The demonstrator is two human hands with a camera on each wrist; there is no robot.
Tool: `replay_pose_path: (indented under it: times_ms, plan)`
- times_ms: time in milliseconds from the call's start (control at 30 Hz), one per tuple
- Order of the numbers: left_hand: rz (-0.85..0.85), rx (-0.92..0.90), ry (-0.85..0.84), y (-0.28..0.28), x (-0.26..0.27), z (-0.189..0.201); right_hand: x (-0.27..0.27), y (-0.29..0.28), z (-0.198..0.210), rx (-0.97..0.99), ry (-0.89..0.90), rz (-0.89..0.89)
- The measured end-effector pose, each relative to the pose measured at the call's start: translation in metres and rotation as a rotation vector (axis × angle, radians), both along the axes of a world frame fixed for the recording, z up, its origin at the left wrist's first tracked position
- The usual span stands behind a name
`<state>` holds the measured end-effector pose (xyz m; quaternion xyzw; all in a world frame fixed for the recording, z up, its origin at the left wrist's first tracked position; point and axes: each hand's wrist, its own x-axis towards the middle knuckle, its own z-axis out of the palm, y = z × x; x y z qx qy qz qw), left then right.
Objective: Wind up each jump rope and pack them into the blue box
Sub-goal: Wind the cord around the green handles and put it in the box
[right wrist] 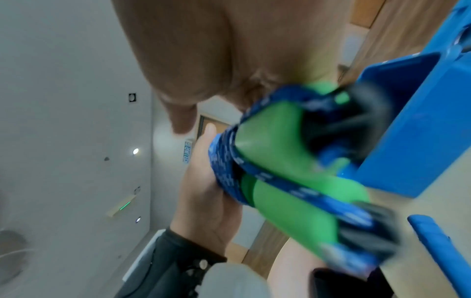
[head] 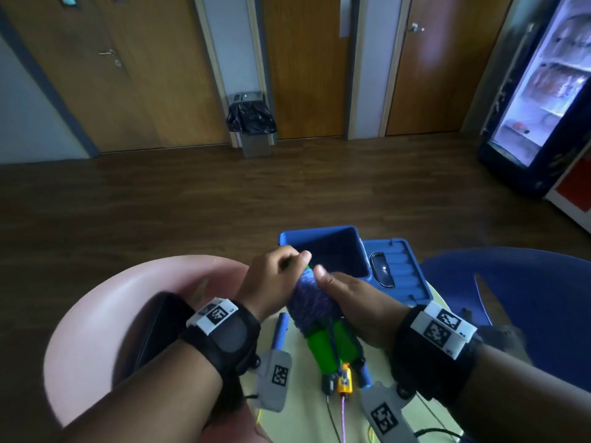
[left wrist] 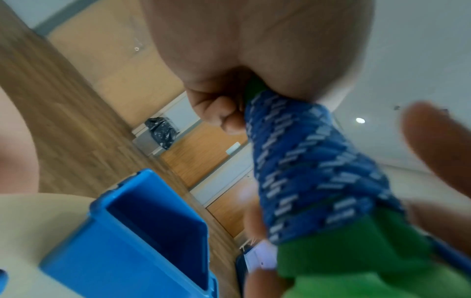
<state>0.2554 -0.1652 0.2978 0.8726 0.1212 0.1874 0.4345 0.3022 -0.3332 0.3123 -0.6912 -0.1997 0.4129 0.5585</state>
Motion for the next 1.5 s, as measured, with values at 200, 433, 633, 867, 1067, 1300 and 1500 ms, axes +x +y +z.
replay_pose_path:
  times_ms: [200, 433, 633, 867, 1067, 1300, 1500]
  plan:
    - [0.071, -0.235, 0.172, 0.078, 0.023, -0.031, -0.004, 0.015, -0.016, -0.189, 0.005, 0.052]
    - [-0.004, -0.4, 0.146, 0.088, 0.043, -0.048, -0.004, 0.035, -0.027, -0.131, 0.078, -0.107]
    - [-0.01, -0.436, 0.15, 0.089, 0.069, -0.05, 0.021, 0.036, -0.033, -0.021, 0.388, -0.192]
    - [-0.015, -0.652, 0.312, 0.084, 0.081, -0.076, 0.053, 0.02, -0.057, 0.015, 0.64, -0.374]
    - [-0.043, -0.987, 0.297, 0.078, 0.076, -0.089, 0.076, 0.004, -0.079, 0.029, 0.758, -0.267]
    - [0.311, -1.327, 0.135, 0.046, 0.094, -0.095, 0.085, 0.021, -0.079, -0.244, 0.247, 0.032]
    - [0.272, -1.411, -0.038, 0.042, 0.107, -0.104, 0.082, 0.035, -0.077, -0.537, -0.279, 0.188]
